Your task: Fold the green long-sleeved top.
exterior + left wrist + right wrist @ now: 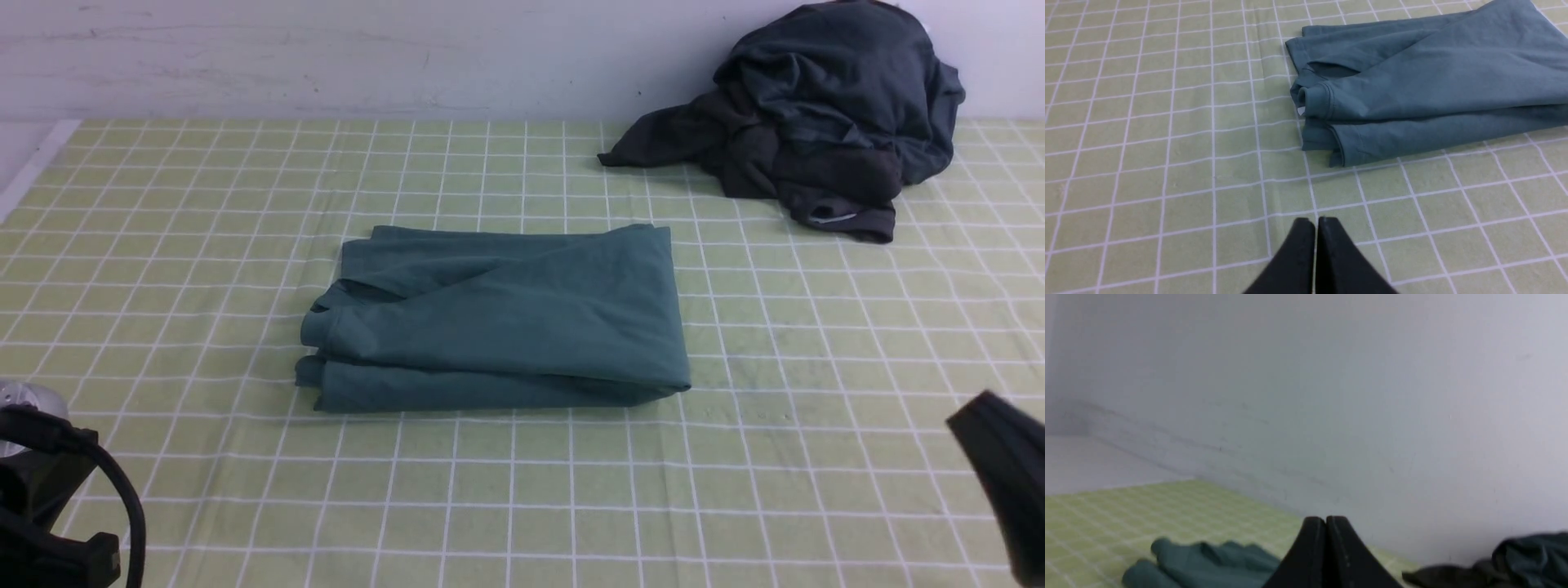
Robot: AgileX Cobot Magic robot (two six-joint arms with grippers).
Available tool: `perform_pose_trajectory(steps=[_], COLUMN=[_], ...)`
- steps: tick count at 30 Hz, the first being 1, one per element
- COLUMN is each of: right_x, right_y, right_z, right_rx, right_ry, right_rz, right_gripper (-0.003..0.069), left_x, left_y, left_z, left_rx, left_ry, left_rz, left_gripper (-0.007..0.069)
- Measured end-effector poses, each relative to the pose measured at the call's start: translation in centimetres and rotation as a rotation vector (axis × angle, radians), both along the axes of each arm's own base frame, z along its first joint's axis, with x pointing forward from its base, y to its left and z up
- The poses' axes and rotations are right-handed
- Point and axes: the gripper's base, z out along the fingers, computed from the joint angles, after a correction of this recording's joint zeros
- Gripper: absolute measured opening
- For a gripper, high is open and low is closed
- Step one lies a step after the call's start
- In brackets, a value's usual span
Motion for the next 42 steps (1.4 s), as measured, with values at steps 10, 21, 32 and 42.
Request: perform_pose_trajectory(steps=[10,21,32,42], right_x=[0.1,-2.7,-3.7,-3.7], right_y=[-0.8,-4.4,-5.9,-5.9], right_z=[-2.3,-2.6,-4.6,-4.6], right_rx=[-0.109,0.119,0.138,0.136], right_ry=[0.224,0.302,0.474,0.475], right_rz=[-0.087,-0.394,-0.641,-0.649], right_gripper=[-0.0014,-0.0014,-0.0014,-0.0014], left_x=[0.0,0.0,0.0,0.0], left_y=[0.0,0.0,0.0,0.0], left_z=[0.0,0.0,0.0,0.0], left_rx=[0.0,0.0,0.0,0.0], left_ry=[0.001,0.001,0.002,0.002], left_rz=[0.0,0.0,0.0,0.0], left_gripper=[-0.0003,-0.0003,-0.0003,-0.0003])
